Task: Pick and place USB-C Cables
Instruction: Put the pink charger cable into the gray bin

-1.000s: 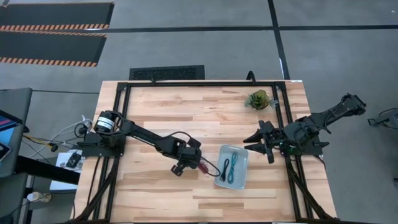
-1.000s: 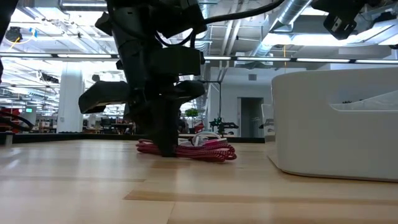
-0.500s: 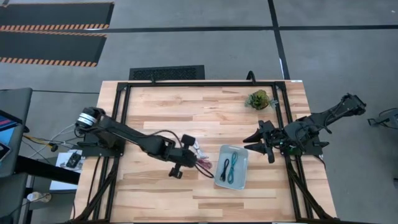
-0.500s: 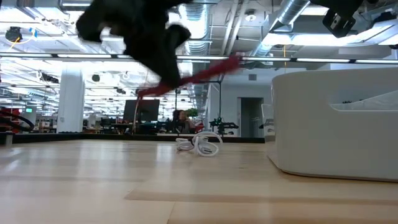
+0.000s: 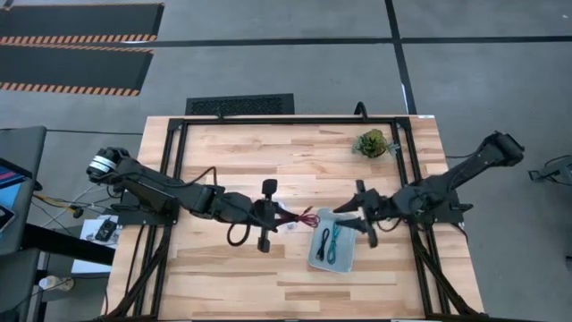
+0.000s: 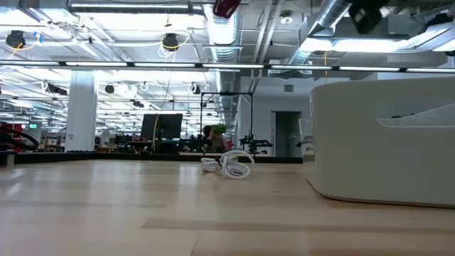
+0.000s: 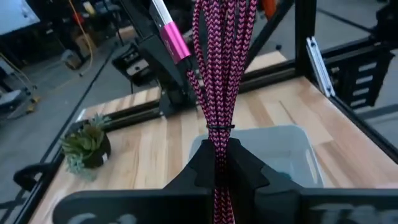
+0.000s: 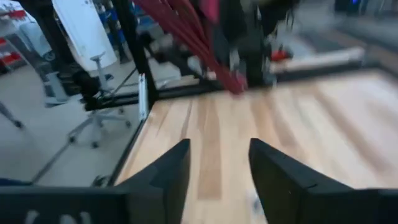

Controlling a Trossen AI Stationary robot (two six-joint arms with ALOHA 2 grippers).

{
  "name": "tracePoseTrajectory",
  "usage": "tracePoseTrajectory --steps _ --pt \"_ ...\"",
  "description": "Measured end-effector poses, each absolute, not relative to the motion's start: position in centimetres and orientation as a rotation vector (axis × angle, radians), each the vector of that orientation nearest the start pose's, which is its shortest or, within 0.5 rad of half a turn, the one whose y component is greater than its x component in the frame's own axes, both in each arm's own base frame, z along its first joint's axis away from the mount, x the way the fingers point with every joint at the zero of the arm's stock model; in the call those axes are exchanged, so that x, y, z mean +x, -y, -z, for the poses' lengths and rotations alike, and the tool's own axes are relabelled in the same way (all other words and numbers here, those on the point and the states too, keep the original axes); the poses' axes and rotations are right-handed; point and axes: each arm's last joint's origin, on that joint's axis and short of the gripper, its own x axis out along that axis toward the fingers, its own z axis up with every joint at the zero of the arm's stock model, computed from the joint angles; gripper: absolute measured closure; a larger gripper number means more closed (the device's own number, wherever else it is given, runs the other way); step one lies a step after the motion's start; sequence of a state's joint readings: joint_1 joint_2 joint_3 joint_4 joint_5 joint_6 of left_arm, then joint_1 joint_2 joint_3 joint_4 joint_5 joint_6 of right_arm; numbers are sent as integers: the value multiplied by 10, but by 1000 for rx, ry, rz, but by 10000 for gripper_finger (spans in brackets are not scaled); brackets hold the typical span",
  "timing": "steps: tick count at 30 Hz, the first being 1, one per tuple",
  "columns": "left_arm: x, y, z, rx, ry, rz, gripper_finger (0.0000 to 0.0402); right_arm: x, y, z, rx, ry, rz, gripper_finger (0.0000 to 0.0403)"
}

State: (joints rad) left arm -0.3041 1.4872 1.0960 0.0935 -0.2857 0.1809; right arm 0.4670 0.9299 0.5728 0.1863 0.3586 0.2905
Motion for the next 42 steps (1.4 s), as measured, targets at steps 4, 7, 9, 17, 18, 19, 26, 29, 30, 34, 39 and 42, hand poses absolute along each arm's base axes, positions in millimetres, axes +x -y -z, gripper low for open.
tracePoseTrajectory --steps 4,7,9,17,18,19,26,29,30,34,39,42 --pt "326 93 -297 256 -248 34 401 210 -88 -267 110 -70 -32 159" --pt "327 92 -296 247 -206 32 401 225 -86 -265 101 4 -15 119" --pt "327 90 -294 246 -200 27 401 234 -85 -262 99 45 -34 101" --pt "329 82 -295 241 -193 -3 397 267 -84 -270 100 124 -101 86" --pt "330 81 -295 240 -194 -5 396 271 -84 -273 90 128 -100 86" --pt "330 80 -295 240 -194 -6 397 275 -85 -276 75 133 -100 86" --pt "331 77 -295 237 -191 -9 394 291 -92 -292 20 106 -87 143" --pt "331 77 -296 233 -190 -12 386 291 -93 -294 16 90 -53 241" --pt "331 77 -295 232 -191 -11 384 290 -93 -293 12 82 -40 283" --pt "331 79 -298 221 -159 1 388 288 -93 -295 2 84 -15 374" --pt "331 80 -301 198 -130 18 397 287 -95 -297 9 99 25 374" --pt "332 80 -301 196 -125 16 394 287 -95 -297 -16 98 18 374"
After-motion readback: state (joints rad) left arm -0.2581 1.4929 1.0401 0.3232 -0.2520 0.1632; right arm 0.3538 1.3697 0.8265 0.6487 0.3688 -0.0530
